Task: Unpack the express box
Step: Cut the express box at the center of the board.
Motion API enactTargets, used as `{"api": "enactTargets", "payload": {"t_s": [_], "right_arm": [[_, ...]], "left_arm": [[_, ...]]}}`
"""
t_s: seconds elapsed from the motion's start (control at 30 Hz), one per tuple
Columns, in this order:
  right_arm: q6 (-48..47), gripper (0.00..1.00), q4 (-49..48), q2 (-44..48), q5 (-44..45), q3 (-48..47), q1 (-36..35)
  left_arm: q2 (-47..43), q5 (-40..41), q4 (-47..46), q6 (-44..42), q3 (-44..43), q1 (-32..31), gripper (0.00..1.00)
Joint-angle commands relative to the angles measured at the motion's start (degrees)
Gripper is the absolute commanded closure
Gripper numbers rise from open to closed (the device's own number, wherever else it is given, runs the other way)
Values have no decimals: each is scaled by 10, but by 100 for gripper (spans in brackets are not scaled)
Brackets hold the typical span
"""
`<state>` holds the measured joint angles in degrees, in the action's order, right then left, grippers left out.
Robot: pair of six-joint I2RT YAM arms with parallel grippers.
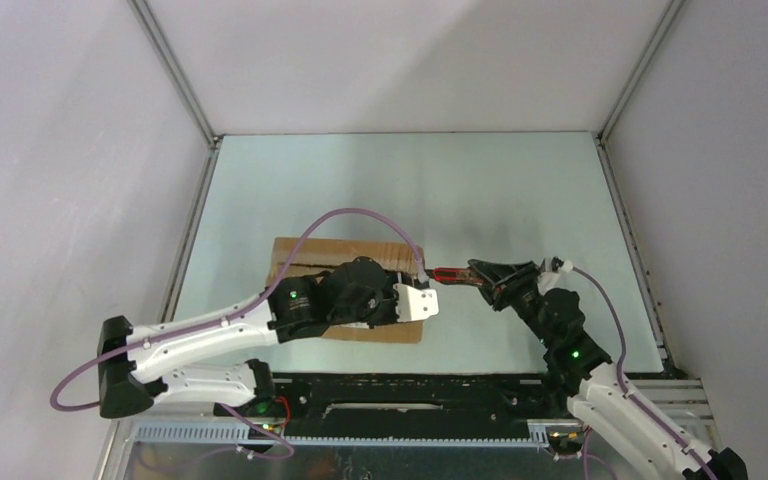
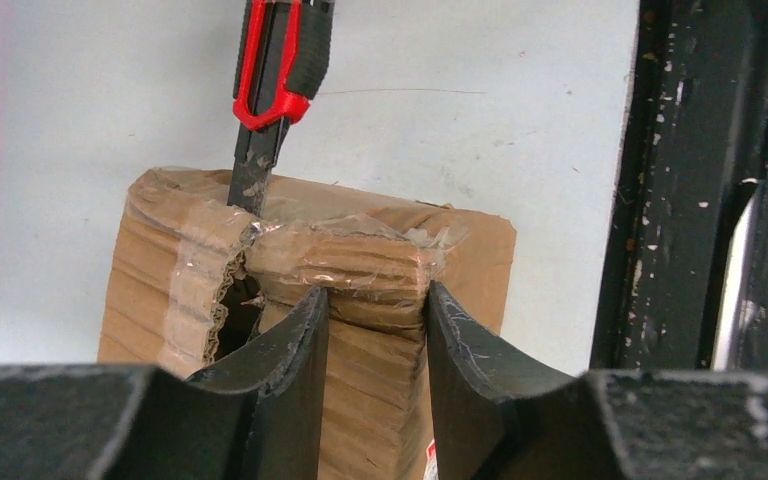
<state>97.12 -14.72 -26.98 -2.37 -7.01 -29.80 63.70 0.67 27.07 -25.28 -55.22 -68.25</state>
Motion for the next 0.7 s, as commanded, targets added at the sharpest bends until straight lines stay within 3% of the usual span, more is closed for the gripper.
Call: {"api": "enactTargets", "payload": {"t_s": [0.0, 0.27, 0.67], "right_arm": [[-2, 100, -30, -20, -11, -39, -49], [-10, 100, -59, -81, 4, -49, -97], [-25, 100, -91, -149, -22, -79, -107]], "left_arm": [[23, -8, -37, -27, 30, -7, 100], [34, -22, -59, -39, 22, -8, 100], [46, -47, -81, -52, 20, -21, 100]]}}
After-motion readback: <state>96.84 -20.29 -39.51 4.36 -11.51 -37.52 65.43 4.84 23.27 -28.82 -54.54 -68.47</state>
